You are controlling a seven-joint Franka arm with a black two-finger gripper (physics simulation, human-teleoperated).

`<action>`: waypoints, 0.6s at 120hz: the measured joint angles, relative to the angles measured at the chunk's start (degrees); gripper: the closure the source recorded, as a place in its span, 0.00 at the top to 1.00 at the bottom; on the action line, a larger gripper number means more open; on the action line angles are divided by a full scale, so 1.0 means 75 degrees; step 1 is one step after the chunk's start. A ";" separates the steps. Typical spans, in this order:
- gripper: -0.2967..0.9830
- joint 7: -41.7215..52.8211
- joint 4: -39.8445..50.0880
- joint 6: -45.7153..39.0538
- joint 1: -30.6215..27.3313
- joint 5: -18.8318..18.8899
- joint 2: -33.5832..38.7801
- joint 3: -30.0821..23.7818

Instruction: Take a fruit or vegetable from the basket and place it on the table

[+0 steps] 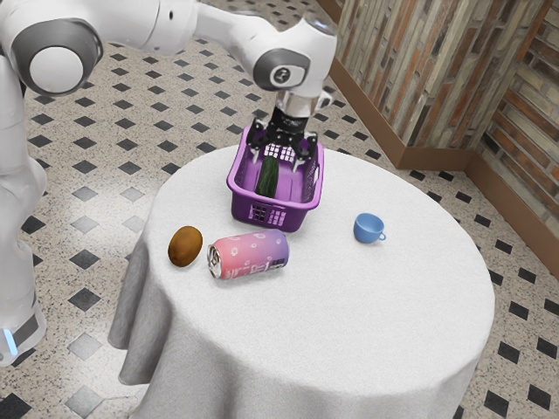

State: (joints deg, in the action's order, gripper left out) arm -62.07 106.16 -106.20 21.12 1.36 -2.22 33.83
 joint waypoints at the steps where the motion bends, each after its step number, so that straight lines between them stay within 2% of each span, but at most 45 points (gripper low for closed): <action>1: 0.77 -0.0004 0.0014 -0.0021 0.0002 -0.0001 -0.0001 0.0000; 72: 0.77 -0.0169 0.0451 -0.0935 -0.0021 -0.0172 -0.0076 0.0201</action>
State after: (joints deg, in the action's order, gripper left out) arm -63.34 109.55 -113.21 20.96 0.07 -2.79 35.33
